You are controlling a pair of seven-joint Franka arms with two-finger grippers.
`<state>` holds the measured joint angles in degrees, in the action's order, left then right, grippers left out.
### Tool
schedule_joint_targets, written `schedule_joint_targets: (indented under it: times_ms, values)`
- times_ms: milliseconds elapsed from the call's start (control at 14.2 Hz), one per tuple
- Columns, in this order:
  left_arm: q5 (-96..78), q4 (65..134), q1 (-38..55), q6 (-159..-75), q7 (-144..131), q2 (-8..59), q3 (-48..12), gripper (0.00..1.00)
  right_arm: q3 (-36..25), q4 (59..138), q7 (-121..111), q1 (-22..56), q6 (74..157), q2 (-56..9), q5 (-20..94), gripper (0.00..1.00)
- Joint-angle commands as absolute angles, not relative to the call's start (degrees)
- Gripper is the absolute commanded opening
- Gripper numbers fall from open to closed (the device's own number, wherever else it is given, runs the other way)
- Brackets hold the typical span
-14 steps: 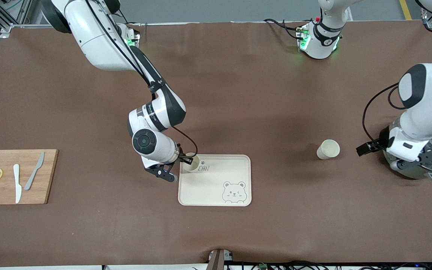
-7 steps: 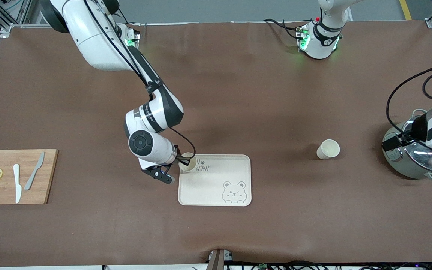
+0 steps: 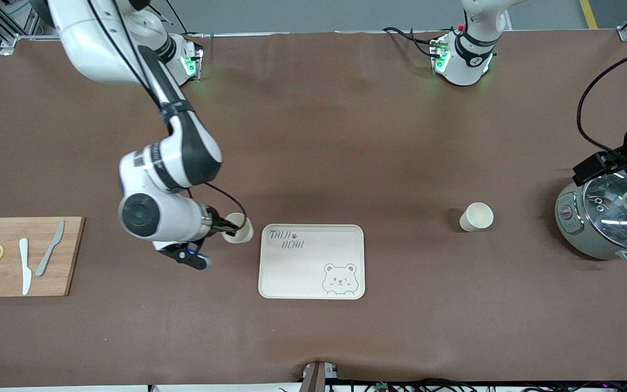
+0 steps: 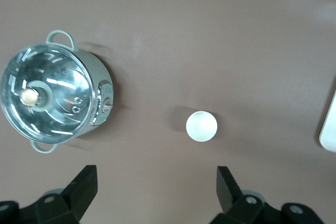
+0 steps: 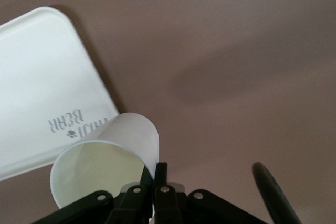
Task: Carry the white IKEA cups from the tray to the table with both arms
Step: 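Lift the cup with the right gripper while the left gripper withdraws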
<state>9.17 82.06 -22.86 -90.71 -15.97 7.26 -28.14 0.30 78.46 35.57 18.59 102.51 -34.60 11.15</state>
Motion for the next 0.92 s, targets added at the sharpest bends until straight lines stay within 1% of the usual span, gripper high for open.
schedule_joint_targets:
  times_ms: [0, 212, 353, 495, 636, 848]
  values:
    - [6.69, 82.97, -22.95, -87.82, -12.31, 4.40, -27.08, 1.00, 0.88, 92.59, 25.70, 12.85, 103.62, -23.94, 10.38, 0.00]
    - [3.70, 85.33, -13.48, -86.75, -10.90, 0.89, -14.72, 1.00, 0.97, 102.97, 15.24, 6.61, 105.28, -16.63, 7.04, 0.00]
    - [2.46, 87.61, -8.90, -86.05, -10.72, -1.48, -10.22, 1.00, 0.97, 111.40, 7.77, 2.22, 110.45, -12.15, 5.63, 0.00]
    - [1.85, 89.64, -4.85, -85.96, -10.64, -3.24, -6.44, 1.00, 0.88, 119.14, 3.27, 0.01, 115.99, -9.07, 4.49, 0.00]
    - [1.67, 91.75, -1.07, -85.61, -10.37, -5.35, -3.18, 1.00, 0.88, 125.04, 2.11, -2.28, 119.86, -7.04, 0.72, 0.00]
    - [1.58, 92.55, -0.44, -85.17, -8.53, -5.80, -2.29, 1.00, 0.97, 131.47, -2.35, -5.44, 125.84, -5.80, 0.18, 0.00]
